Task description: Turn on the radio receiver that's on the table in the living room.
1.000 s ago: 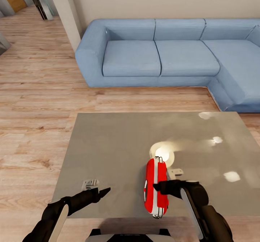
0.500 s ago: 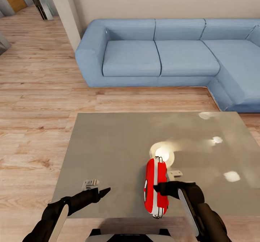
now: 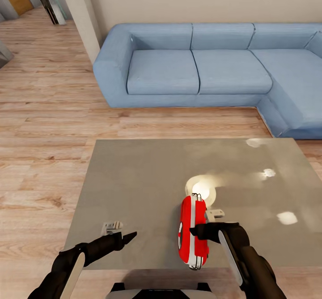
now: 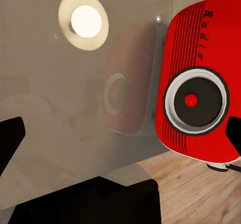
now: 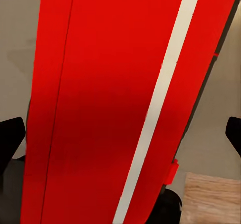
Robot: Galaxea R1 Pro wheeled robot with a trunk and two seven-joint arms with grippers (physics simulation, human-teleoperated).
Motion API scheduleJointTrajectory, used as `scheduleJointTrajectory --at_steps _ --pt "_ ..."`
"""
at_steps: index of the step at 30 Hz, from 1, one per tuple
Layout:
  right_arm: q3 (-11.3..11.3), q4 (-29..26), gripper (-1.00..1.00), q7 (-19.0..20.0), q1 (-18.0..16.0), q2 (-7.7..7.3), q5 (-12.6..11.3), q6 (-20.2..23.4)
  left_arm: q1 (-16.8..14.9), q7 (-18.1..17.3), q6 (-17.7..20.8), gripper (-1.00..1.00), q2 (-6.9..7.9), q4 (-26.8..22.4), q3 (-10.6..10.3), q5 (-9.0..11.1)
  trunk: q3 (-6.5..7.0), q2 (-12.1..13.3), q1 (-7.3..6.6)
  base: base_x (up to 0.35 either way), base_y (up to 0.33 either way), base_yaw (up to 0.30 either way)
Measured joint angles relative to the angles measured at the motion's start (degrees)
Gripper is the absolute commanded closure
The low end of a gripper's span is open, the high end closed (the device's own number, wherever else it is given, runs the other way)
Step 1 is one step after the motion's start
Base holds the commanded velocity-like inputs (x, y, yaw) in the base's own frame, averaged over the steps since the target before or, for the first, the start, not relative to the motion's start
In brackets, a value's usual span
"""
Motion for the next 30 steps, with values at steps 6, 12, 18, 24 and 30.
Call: scheduleJointTrajectory --at_steps 6,12,18,24,30 --pt "0.00 0.09 -1.00 0.00 -0.04 0.03 0.02 -0.36 0.00 0.00 -0.02 -1.00 0.00 0.00 0.00 0.00 0.00 0.00 0.00 0.000 0.000 0.000" --pt "0.00 0.18 -1.00 0.00 -0.05 0.02 -0.08 -0.94 0.00 0.00 0.00 -1.00 0.00 0.00 0.00 0.00 0.00 0.00 0.00 0.000 0.000 0.000" --pt "0.00 0.44 -1.00 -0.07 -0.08 0.02 -0.10 -1.18 0.00 0.00 -0.01 -1.00 0.00 0.00 0.00 0.00 0.00 0.00 0.00 0.000 0.000 0.000" --pt "0.00 3.68 -1.00 -0.61 -1.47 0.09 0.24 -2.25 0.00 0.00 -0.02 -1.00 0.00 0.00 0.00 0.00 0.00 0.00 0.00 0.000 0.000 0.000" --pt "0.00 5.95 -1.00 -0.76 -2.11 0.12 0.43 -3.68 0.00 0.00 -0.01 -1.00 0.00 0.00 0.00 0.00 0.00 0.00 0.00 0.000 0.000 0.000"
